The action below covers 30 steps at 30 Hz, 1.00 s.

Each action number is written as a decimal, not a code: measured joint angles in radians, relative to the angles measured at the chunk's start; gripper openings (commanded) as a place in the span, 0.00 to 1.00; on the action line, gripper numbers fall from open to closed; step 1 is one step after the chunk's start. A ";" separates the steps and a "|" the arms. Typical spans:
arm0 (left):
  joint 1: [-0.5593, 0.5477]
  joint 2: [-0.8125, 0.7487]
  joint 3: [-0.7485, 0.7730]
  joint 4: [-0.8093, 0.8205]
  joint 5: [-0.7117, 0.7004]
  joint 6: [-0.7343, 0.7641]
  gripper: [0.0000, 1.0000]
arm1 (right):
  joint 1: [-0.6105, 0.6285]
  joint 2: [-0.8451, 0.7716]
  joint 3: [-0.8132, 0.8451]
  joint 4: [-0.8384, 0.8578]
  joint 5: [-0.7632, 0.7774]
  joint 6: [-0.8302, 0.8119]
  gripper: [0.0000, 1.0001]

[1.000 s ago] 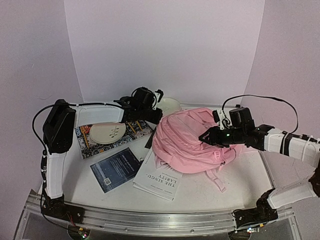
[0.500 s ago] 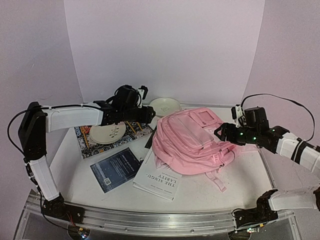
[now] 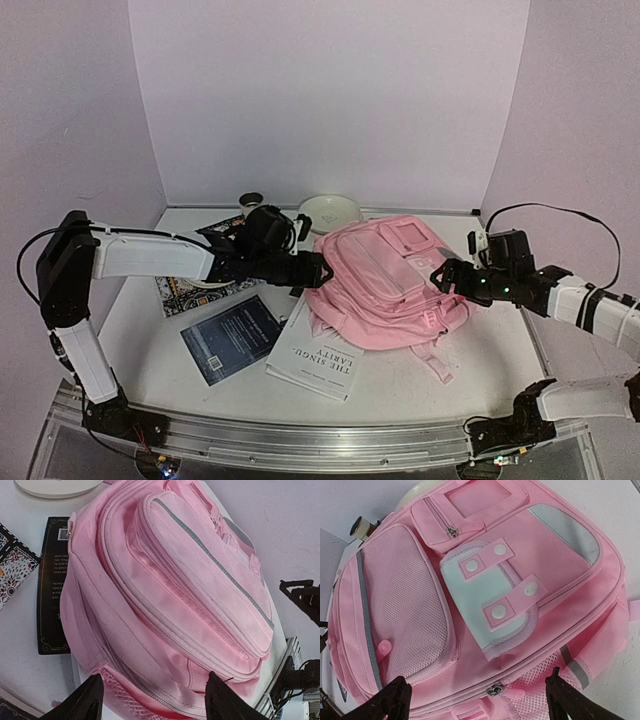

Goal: Pack the student bag
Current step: Grab the student bag from the book.

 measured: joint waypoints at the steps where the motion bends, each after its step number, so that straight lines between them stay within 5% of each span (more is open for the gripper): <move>1: -0.001 0.006 0.000 0.003 0.005 -0.005 0.59 | 0.000 0.001 -0.005 0.010 0.000 0.003 0.94; 9: 0.001 0.033 0.000 0.022 -0.003 0.005 0.13 | 0.000 0.034 -0.055 0.083 0.000 0.039 0.95; 11: 0.000 0.033 0.000 0.023 -0.018 0.021 0.08 | 0.000 0.039 -0.071 0.098 0.000 0.048 0.95; 30: 0.059 0.076 0.081 -0.013 -0.127 0.257 0.14 | -0.002 0.129 -0.139 0.259 -0.053 0.152 0.85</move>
